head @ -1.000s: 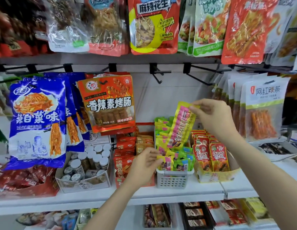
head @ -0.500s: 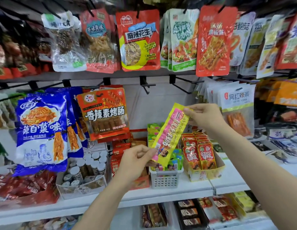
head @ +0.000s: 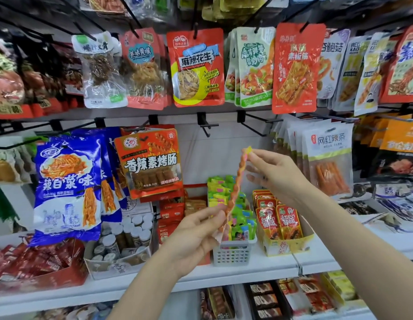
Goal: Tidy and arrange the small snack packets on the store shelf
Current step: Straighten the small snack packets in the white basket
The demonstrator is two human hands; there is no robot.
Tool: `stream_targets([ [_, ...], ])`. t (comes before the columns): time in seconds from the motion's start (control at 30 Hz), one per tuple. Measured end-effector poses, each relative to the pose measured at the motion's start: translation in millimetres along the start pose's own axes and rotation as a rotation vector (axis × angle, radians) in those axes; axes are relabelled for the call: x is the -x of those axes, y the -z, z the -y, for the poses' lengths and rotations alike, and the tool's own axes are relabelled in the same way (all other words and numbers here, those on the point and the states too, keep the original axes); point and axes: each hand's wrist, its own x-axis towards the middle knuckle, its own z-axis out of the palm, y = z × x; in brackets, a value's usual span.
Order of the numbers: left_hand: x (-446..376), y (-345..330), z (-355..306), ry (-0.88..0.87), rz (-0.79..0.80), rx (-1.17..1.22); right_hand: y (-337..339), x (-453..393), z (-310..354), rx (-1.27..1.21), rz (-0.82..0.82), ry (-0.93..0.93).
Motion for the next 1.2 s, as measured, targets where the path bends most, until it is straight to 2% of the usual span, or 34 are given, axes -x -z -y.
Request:
stream_targets([
  [0.13, 0.1, 0.5, 4.8, -0.242, -0.306, -0.346, 9.3, 4.9, 2.5, -0.031, 0.151, -0.151],
  [0.2, 1.4, 1.6, 8.4, -0.337, -0.387, -0.456, 6.7, 6.8, 1.3, 0.067, 0.151, -0.112],
  [0.33, 9.0, 3.1, 16.8, -0.371, -0.252, -0.45, 3.3, 5.5, 2.0, 0.103, -0.007, -0.069],
  [0.53, 15.9, 9.2, 13.4, -0.401, -0.216, -0.422, 2.2, 4.3, 4.0, 0.116, 0.02, -0.082],
  [0.6, 16.3, 8.6, 13.1, -0.381, -0.172, -0.312, 1.2, 4.0, 3.9, 0.084, 0.03, -0.081],
  [0.63, 16.4, 7.8, 11.4, -0.328, -0.145, -0.174, 1.5, 4.0, 4.1, 0.042, 0.049, -0.084],
  [0.73, 16.0, 7.5, 3.6, -0.043, -0.031, 0.265, 2.0, 4.5, 3.1, -0.117, 0.155, -0.092],
  [0.8, 14.8, 7.1, 1.5, 0.104, 0.036, 0.342, 0.5, 3.9, 0.9, -0.187, 0.216, -0.073],
  [0.9, 8.1, 3.7, 5.1, 0.098, 0.071, 0.271, -1.1, 3.3, -1.9, -0.273, 0.26, -0.046],
  [1.0, -1.0, 5.9, 10.6, -0.05, -0.054, 0.092, 4.0, 2.3, -0.5, -0.277, 0.248, -0.074],
  [1.1, -5.5, 12.6, 14.9, -0.201, -0.171, -0.243, 11.3, -0.2, 3.4, -0.14, 0.201, -0.16],
  [1.2, -12.3, 21.1, 18.7, -0.344, -0.243, -0.435, 12.5, -1.6, 6.4, 0.015, 0.207, -0.125],
])
